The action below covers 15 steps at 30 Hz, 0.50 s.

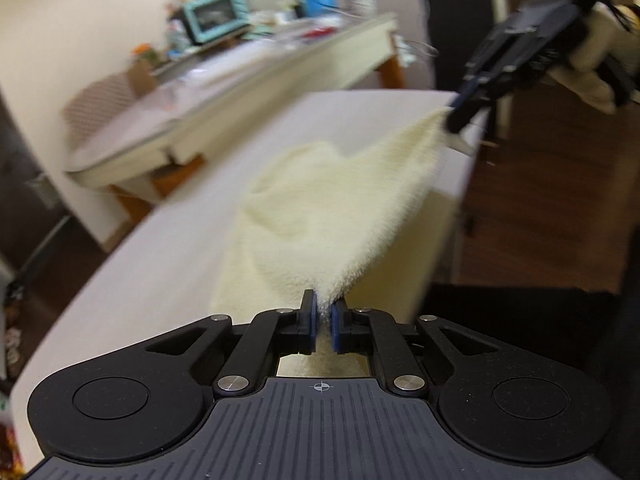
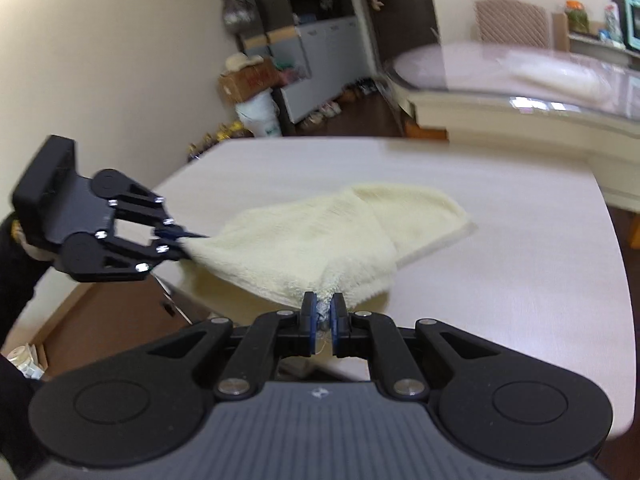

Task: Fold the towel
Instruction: 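Lift the towel with both grippers and shake it out, spreading it open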

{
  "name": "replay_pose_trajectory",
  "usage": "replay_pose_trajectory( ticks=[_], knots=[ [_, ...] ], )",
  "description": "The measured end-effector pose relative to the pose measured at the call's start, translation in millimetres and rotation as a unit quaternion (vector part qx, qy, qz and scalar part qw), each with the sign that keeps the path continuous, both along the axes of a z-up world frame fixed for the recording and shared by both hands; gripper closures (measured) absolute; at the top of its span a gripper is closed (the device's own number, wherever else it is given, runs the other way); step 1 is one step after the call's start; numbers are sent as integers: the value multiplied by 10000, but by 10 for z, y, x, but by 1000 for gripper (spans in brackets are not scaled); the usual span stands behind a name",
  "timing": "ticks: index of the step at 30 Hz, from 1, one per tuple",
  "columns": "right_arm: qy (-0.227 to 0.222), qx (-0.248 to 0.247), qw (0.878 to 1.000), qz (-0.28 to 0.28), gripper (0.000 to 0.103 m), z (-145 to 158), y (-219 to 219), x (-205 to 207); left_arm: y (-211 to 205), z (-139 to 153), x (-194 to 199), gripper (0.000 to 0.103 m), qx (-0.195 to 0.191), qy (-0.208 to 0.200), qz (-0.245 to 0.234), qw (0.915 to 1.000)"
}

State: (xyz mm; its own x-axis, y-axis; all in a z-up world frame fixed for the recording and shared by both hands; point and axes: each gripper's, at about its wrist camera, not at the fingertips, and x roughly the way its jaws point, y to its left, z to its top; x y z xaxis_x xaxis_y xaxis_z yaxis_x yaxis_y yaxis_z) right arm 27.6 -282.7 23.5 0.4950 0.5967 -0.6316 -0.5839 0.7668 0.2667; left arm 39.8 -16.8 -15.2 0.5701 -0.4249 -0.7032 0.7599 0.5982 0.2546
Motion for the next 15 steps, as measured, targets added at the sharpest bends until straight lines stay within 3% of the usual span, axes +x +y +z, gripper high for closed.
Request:
replay_pose_trajectory(
  ticks=[3, 5, 6, 9, 12, 14, 15],
  knots=[
    [116, -26, 9999, -89, 90, -83, -19, 1, -60, -129, 0, 96, 60, 51, -45, 10000],
    [126, -8, 9999, -104, 89, -95, -17, 34, -54, -161, 52, 96, -99, 89, 72, 9999],
    [117, 21, 9999, -110, 84, -90, -18, 56, -37, -148, 81, 97, -200, 132, 129, 9996],
    [-23, 120, 9998, -181, 85, -50, -24, 139, 82, -20, 264, 98, -582, 142, 455, 9972],
    [-146, 204, 9995, -184, 89, -6, -4, 238, 164, 87, 404, 98, -695, 53, 714, 9950],
    [-193, 293, 9993, -111, 82, 15, 9, 273, 196, 149, 521, 98, -693, 3, 870, 9938],
    [-226, 333, 9992, -36, 71, 22, 28, 275, 201, 176, 547, 98, -717, -9, 912, 9932]
  ],
)
